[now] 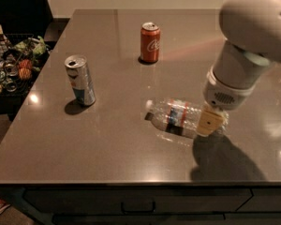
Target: Move water bottle near coke can
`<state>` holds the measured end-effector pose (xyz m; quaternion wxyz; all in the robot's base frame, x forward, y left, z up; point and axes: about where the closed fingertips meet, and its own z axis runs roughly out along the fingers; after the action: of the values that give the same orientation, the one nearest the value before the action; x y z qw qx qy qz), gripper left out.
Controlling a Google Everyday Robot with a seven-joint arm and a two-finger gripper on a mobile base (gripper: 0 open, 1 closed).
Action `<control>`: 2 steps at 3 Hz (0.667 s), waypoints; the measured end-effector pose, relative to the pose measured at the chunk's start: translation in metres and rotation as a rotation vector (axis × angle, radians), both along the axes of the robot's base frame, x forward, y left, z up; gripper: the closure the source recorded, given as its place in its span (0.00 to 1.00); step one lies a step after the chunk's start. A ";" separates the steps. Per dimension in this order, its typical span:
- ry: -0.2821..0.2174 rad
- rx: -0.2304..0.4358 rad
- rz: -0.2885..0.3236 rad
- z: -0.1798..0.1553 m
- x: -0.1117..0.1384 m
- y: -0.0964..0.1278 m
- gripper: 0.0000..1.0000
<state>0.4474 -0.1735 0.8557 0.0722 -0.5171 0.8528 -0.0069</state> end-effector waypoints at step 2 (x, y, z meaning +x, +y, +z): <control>-0.061 -0.012 0.087 0.046 0.042 0.031 1.00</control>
Offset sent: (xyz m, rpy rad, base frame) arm 0.0820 0.0632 0.0936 -0.0195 -0.1171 0.1658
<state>0.4890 -0.1421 0.9017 0.0953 -0.5536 0.8270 -0.0246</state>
